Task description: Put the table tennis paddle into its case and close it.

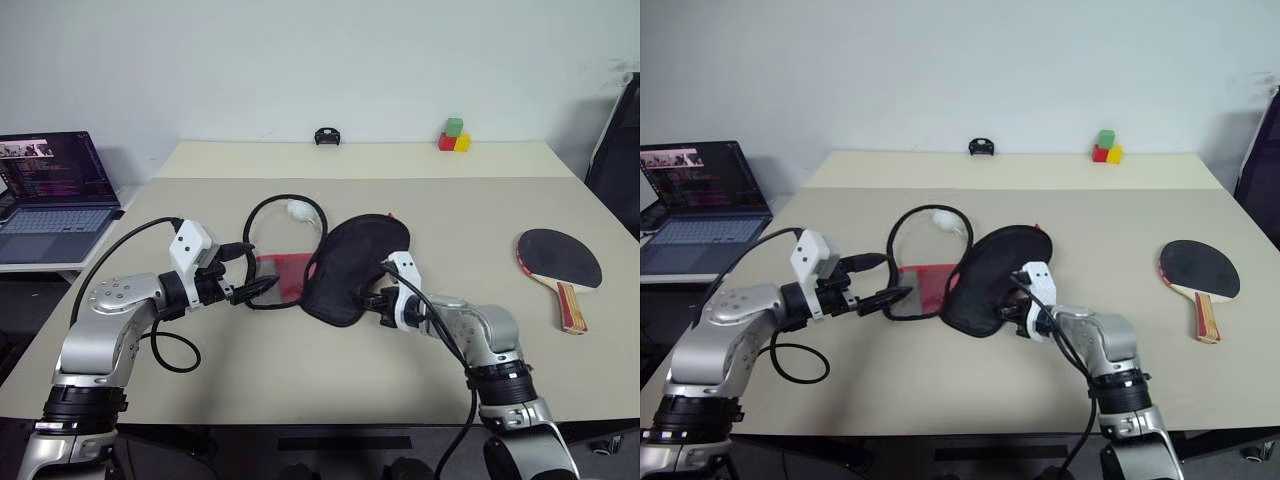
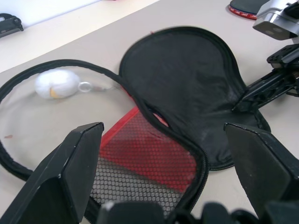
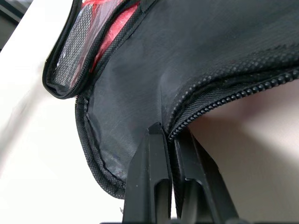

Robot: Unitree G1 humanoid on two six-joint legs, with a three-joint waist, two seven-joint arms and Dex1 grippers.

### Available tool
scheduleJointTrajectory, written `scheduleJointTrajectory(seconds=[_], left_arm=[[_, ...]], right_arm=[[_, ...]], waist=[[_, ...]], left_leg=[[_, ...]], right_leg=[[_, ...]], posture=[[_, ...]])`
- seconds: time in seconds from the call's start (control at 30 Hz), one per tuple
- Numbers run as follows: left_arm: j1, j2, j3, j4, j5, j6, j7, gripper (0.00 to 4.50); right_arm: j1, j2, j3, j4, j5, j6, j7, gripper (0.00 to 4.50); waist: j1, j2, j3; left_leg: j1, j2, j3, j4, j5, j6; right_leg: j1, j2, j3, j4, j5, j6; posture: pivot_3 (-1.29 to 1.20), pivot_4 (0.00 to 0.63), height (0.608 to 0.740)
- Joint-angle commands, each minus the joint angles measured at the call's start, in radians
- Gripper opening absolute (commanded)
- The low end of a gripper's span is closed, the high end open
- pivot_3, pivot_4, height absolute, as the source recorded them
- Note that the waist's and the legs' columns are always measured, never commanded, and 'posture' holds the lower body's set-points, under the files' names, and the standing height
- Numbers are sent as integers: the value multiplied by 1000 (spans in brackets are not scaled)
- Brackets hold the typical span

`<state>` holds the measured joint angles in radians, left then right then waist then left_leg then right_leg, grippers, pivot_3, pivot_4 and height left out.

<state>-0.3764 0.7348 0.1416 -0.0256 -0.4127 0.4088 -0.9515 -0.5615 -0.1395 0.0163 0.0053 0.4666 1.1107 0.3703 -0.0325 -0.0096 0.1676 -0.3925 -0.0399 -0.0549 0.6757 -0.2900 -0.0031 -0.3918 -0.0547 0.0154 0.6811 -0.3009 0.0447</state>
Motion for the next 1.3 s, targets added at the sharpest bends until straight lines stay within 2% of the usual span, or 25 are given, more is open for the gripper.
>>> scheduleJointTrajectory(seconds=[0.03, 0.7, 1.0, 1.3], left_arm=[[-3, 3, 1, -25, 1, -14, -1, 4500], [-16, -6, -48, -27, 16, -9, -16, 4500], [-35, -15, -81, -32, 16, -7, -41, 4500], [-103, -58, -144, -4, 32, -19, -55, 4500]], right_arm=[[13, -16, -35, -74, 35, 35, 1, 30], [153, -299, -87, -279, 154, 231, 106, 30], [143, -433, -94, -240, 158, 215, 173, 30], [84, -557, -78, -79, 113, 127, 262, 30]], waist=[[0, 0, 0], [3, 0, 0], [4, -1, 0], [6, -1, 1]], left_leg=[[0, 0, 0, 0, 0, 0], [-1, 0, 0, 0, 0, 0], [-1, 0, -1, 0, 0, 1], [-1, 0, 0, 1, 0, 1]], right_leg=[[0, 0, 0, 0, 0, 0], [1, 0, 0, -1, 0, 0], [2, 0, -1, -1, 0, 0], [2, 0, -1, -1, 0, 0]], posture=[[0, 150, 740], [0, 150, 740], [0, 150, 740], [0, 150, 740]])
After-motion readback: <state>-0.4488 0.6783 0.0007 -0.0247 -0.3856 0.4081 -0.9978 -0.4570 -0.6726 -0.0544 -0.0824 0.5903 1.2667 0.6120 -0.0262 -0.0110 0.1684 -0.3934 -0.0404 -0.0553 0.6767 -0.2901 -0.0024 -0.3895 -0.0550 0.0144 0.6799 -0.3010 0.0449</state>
